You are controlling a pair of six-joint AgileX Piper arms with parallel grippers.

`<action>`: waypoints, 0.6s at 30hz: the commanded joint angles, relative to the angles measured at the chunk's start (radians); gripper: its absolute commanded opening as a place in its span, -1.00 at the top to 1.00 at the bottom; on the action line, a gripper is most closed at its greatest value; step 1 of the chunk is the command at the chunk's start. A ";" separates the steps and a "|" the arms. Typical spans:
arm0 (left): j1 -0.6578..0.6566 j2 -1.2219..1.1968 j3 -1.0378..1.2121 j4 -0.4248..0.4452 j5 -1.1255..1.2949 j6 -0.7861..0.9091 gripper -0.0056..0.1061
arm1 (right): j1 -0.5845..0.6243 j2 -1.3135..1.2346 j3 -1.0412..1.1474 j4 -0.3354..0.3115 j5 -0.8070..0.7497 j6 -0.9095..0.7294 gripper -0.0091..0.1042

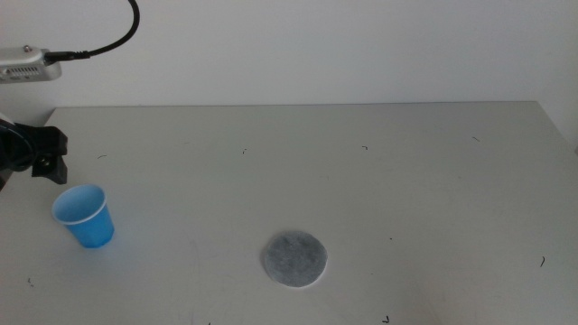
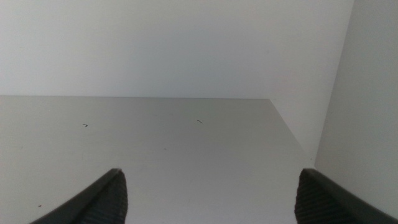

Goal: Place an empty cup on a cup mat.

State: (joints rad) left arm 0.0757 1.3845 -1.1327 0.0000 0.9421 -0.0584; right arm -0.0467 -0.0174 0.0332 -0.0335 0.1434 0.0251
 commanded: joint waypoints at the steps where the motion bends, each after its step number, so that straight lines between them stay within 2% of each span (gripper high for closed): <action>1: 0.015 0.014 -0.032 -0.016 -0.070 0.020 -0.98 | 0.002 -0.019 -0.012 -0.009 -0.078 -0.008 -0.82; 18: 0.036 0.280 -0.032 -0.022 -0.251 0.039 -0.98 | 0.002 -0.019 -0.012 -0.009 -0.078 -0.008 -0.82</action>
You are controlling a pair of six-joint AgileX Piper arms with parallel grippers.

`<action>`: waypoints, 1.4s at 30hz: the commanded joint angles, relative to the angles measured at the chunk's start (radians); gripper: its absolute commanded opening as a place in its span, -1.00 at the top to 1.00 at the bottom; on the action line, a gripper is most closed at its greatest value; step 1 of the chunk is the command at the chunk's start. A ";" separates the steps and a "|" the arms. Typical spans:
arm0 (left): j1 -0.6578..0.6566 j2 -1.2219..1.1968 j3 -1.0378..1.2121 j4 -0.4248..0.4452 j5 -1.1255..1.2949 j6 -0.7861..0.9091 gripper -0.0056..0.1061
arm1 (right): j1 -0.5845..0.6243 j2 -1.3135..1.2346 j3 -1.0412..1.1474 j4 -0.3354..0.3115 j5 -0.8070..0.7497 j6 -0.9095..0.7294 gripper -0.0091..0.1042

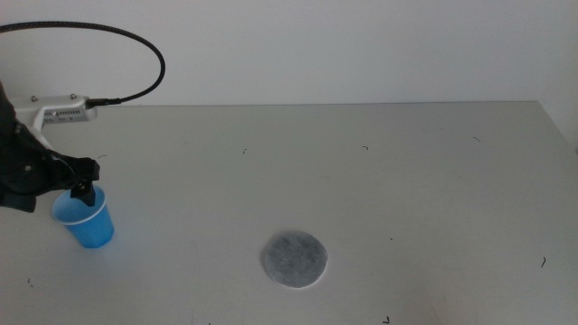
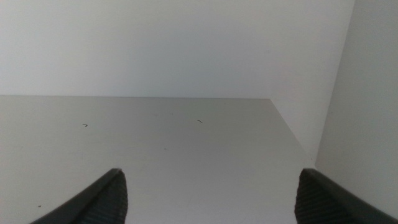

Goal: Place an empty cup on a cup mat.

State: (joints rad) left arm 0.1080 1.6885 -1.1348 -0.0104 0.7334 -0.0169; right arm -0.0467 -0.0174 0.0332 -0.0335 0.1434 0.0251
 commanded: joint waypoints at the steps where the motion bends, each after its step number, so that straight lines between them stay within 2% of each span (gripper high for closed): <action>1: 0.004 -0.013 -0.030 -0.011 -0.047 -0.003 -0.98 | 0.002 -0.019 -0.012 -0.009 -0.078 -0.008 -0.82; 6: 0.004 0.027 -0.030 -0.014 -0.061 -0.003 -0.94 | 0.002 -0.019 -0.012 -0.009 -0.078 -0.008 -0.82; 9: 0.004 0.040 -0.030 -0.014 -0.070 -0.004 -0.73 | 0.002 -0.019 -0.012 -0.009 -0.078 -0.008 -0.82; 17: 0.002 0.044 -0.030 -0.028 -0.078 -0.011 0.27 | 0.002 -0.019 -0.012 -0.009 -0.078 -0.008 -0.82; 22: 0.002 0.044 -0.030 -0.028 -0.076 -0.011 0.83 | 0.002 -0.019 -0.012 -0.009 -0.078 -0.008 -0.82; 23: 0.002 0.044 -0.030 -0.028 -0.074 -0.011 0.90 | 0.002 -0.019 -0.012 -0.009 -0.078 -0.008 -0.82; 32: -0.011 -0.026 -0.030 -0.036 -0.021 -0.004 0.90 | 0.002 -0.019 -0.012 -0.009 -0.078 -0.008 -0.82; 42: -0.207 -0.060 -0.182 -0.023 0.153 -0.074 0.90 | 0.002 -0.019 -0.012 -0.009 -0.078 -0.008 -0.82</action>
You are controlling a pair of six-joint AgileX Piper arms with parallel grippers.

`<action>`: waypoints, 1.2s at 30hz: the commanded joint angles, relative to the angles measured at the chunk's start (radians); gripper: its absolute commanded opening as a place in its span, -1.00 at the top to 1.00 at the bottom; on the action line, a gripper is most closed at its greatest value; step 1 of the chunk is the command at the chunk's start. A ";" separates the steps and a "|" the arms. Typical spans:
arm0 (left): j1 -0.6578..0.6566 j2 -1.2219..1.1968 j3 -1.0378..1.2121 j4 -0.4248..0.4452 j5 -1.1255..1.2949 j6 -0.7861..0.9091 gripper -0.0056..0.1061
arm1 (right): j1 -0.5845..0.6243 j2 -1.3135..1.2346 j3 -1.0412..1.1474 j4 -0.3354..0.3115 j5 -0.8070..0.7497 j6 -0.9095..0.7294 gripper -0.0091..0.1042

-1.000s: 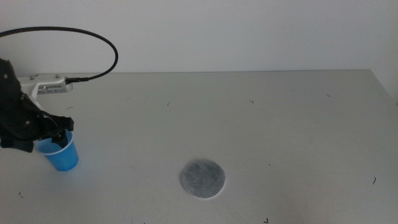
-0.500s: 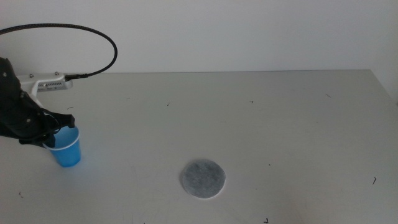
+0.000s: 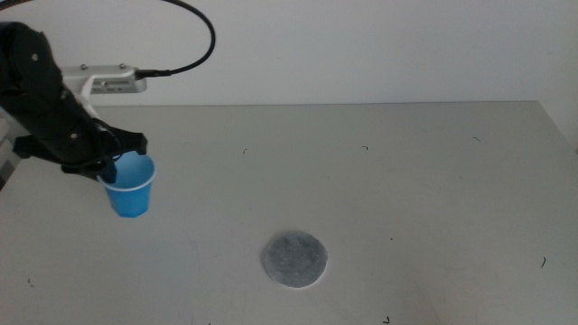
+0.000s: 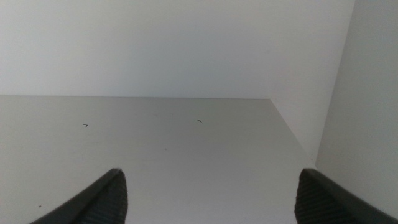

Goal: Place an empty cup on a cup mat.

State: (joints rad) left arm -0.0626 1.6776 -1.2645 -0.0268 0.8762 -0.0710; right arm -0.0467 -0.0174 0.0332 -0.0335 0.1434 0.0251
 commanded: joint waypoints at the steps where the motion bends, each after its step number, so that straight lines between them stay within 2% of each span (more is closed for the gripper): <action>1: -0.070 -0.049 -0.066 -0.006 0.017 -0.028 0.90 | 0.002 -0.019 -0.012 -0.009 -0.078 -0.008 -0.82; 8: -0.259 -0.048 -0.094 -0.051 0.010 -0.064 0.90 | 0.002 -0.019 -0.012 -0.009 -0.078 -0.008 -0.82; 12: -0.339 -0.031 -0.094 -0.102 0.001 -0.064 0.90 | 0.002 -0.019 -0.012 -0.009 -0.078 -0.008 -0.82; 18: -0.449 0.021 -0.094 -0.122 -0.050 -0.064 0.90 | 0.002 -0.019 -0.012 -0.009 -0.078 -0.008 -0.82; 26: -0.511 0.096 -0.094 -0.174 -0.098 -0.062 0.90 | 0.002 -0.019 -0.012 -0.009 -0.078 -0.008 -0.82; 36: -0.527 0.143 -0.094 -0.192 -0.118 -0.033 0.89 | 0.002 -0.019 -0.012 -0.009 -0.078 -0.008 -0.82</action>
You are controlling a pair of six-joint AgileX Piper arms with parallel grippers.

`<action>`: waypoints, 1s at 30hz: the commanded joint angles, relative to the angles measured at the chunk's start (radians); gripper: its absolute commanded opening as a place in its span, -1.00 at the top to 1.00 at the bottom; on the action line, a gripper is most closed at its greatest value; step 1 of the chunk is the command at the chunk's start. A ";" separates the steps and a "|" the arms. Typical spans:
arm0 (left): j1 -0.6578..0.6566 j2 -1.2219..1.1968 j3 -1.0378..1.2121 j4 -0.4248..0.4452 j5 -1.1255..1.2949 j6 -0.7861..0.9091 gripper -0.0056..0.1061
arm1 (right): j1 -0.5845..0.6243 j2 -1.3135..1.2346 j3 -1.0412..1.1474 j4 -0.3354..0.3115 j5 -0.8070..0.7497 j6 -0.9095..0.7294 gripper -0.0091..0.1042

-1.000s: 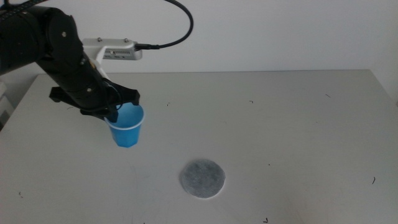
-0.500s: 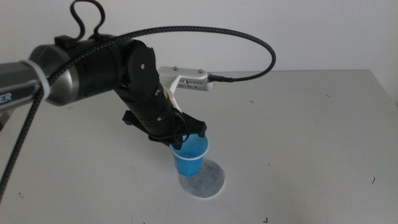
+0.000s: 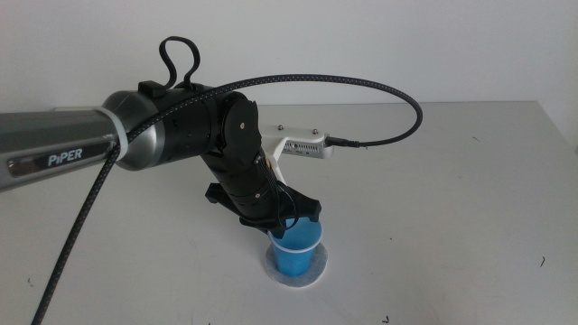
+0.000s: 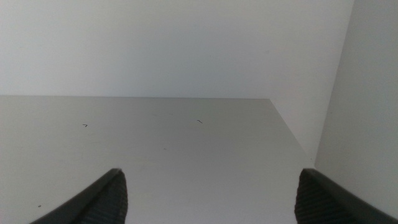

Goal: Place an empty cup on a cup mat.

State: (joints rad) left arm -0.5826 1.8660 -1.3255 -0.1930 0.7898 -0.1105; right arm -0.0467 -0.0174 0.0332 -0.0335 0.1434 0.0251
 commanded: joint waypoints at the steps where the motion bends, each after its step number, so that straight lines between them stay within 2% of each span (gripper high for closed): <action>1: -0.007 -0.043 -0.033 -0.026 -0.031 0.006 0.87 | 0.002 -0.019 -0.012 -0.009 -0.078 -0.008 -0.82; 4: -0.007 -0.042 -0.033 -0.025 -0.032 0.017 0.75 | 0.002 -0.019 -0.012 -0.009 -0.078 -0.008 -0.82; 6: -0.007 -0.042 -0.033 -0.026 -0.032 0.044 0.58 | 0.002 -0.019 -0.012 -0.009 -0.078 -0.008 -0.82; 19: 0.008 -0.098 -0.033 -0.022 -0.031 0.158 -0.95 | 0.002 -0.019 -0.012 -0.009 -0.078 -0.008 -0.82; 24: 0.071 -0.207 -0.033 -0.104 -0.004 0.297 -0.99 | 0.002 -0.019 -0.012 -0.009 -0.078 -0.008 -0.82; 28: 0.118 -0.319 -0.033 -0.191 0.064 0.304 -0.99 | 0.002 -0.019 -0.012 -0.009 -0.078 -0.008 -0.82; 30: 0.132 -0.377 -0.033 -0.176 0.103 0.305 -0.99 | 0.002 -0.019 -0.012 -0.009 -0.078 -0.008 -0.82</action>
State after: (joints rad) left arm -0.4607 1.5770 -1.3255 -0.3362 0.8809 0.1913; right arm -0.0467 -0.0174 0.0332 -0.0335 0.1434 0.0251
